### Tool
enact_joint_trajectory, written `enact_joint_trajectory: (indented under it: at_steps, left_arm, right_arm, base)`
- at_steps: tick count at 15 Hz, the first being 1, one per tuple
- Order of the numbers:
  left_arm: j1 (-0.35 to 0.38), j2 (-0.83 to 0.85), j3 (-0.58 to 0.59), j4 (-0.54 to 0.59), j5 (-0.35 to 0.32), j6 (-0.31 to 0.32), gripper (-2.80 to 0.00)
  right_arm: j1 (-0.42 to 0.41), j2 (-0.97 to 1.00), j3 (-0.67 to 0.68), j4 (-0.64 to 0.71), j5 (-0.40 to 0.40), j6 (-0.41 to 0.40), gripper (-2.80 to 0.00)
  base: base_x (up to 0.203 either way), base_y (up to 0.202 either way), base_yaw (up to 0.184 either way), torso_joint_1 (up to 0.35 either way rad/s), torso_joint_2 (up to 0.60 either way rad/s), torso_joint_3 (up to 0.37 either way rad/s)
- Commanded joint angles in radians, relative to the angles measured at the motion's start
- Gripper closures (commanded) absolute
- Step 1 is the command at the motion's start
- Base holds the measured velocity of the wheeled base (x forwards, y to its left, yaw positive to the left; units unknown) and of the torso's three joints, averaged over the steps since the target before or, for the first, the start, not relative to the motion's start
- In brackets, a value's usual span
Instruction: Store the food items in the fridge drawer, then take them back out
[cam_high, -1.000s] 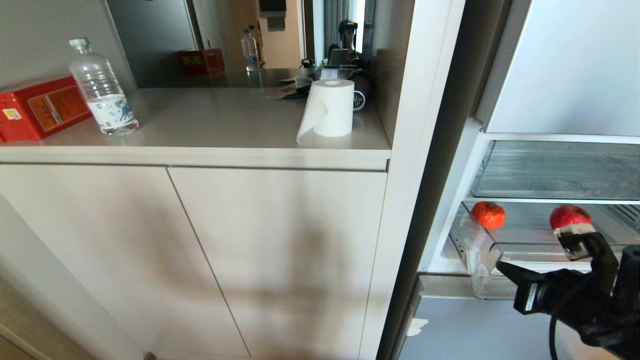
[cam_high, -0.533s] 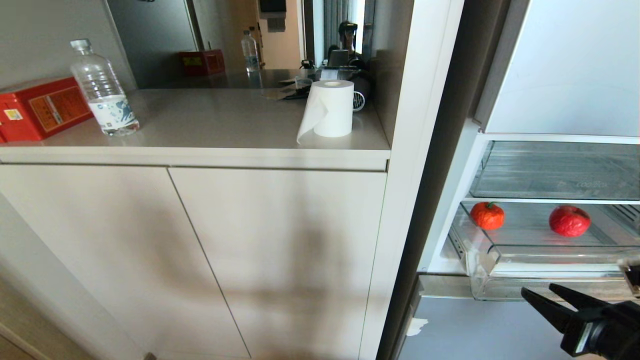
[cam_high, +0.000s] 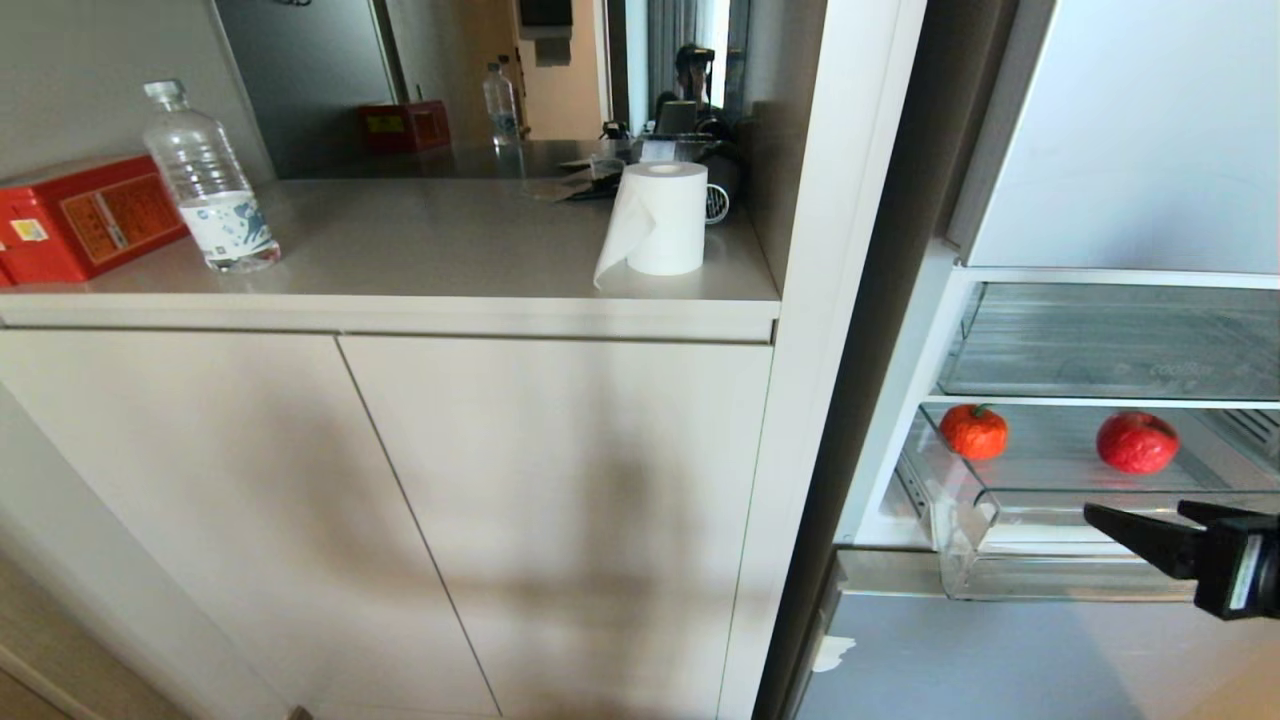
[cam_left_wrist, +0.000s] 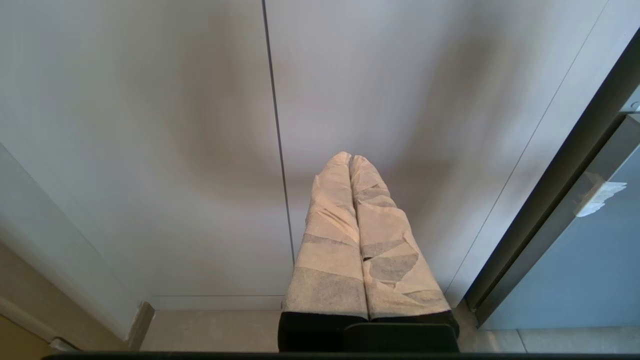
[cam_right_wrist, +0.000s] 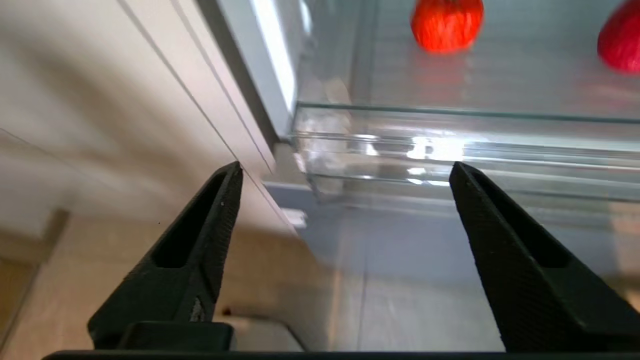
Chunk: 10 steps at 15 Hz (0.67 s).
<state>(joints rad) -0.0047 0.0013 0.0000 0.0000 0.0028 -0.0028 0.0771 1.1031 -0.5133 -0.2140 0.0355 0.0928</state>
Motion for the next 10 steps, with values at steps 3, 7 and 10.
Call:
enact_joint_trajectory:
  at_steps: [3,7,10]
  left_arm:
    - [0.0,0.0,0.0,0.0,0.0,0.0,0.0]
    - [0.0,0.0,0.0,0.0,0.0,0.0,0.0]
    - [0.0,0.0,0.0,0.0,0.0,0.0,0.0]
  right_arm:
    - [-0.052,0.281,-0.143,0.044,0.001,-0.004,-2.8]
    - [-0.098,0.463,-0.216,-0.037,-0.002,-0.005,-2.8]
    - [-0.106,0.538,-0.258,-0.042,-0.06,-0.008,-2.8]
  base:
    - [0.0,0.0,0.0,0.0,0.0,0.0]
    - [0.0,0.0,0.0,0.0,0.0,0.0]
    - [0.0,0.0,0.0,0.0,0.0,0.0]
